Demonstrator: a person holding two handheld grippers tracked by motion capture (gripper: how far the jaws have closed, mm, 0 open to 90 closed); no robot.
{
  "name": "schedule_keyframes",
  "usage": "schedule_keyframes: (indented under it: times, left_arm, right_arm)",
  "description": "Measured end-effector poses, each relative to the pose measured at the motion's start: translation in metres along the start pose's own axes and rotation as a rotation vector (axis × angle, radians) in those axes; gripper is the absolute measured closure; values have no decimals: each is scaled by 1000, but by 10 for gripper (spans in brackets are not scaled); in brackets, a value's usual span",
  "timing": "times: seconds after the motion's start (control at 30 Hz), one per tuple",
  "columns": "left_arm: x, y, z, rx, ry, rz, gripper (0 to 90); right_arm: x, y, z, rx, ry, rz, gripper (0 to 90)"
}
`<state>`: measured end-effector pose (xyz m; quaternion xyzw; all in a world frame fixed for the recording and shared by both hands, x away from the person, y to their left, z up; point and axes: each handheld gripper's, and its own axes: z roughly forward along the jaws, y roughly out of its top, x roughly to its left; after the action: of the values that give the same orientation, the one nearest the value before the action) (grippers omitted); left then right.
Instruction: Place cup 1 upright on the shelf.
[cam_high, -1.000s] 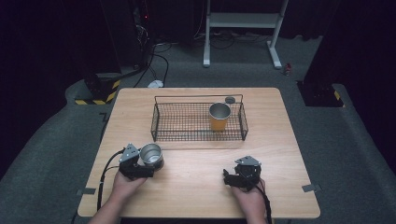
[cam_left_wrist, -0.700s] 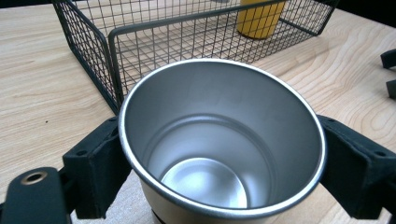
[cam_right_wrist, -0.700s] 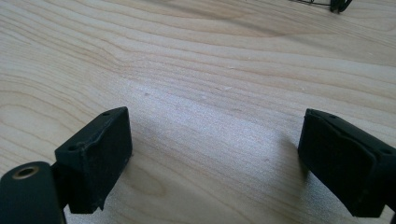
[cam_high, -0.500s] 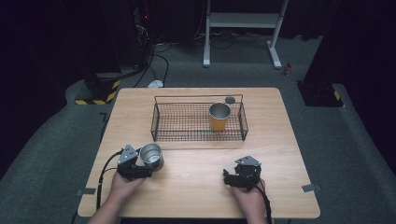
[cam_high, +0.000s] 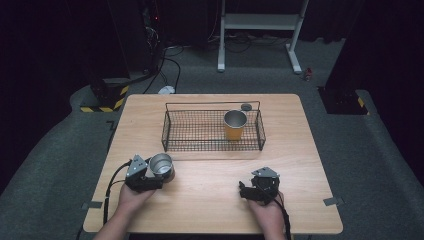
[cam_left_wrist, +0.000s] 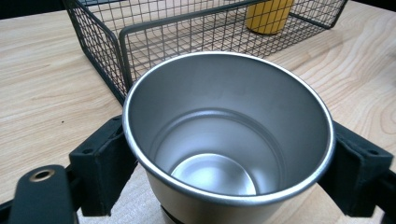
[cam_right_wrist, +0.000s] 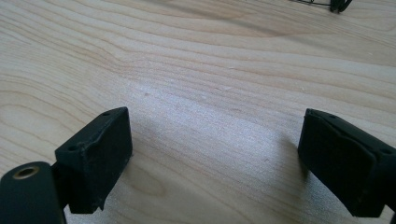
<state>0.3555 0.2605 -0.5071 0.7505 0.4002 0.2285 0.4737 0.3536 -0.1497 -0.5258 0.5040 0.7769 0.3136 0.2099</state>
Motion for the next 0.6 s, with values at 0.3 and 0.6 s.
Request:
schedule_keyframes:
  times: [0.3,0.6]
  left_arm:
    - [-1,3,2,-3,-1,-10,155]
    - [-2,4,-2,-18,-2,-7,172]
  right_arm:
    - [0,0,0,0,1,-1,99]
    - [0,0,0,0,0,0,99]
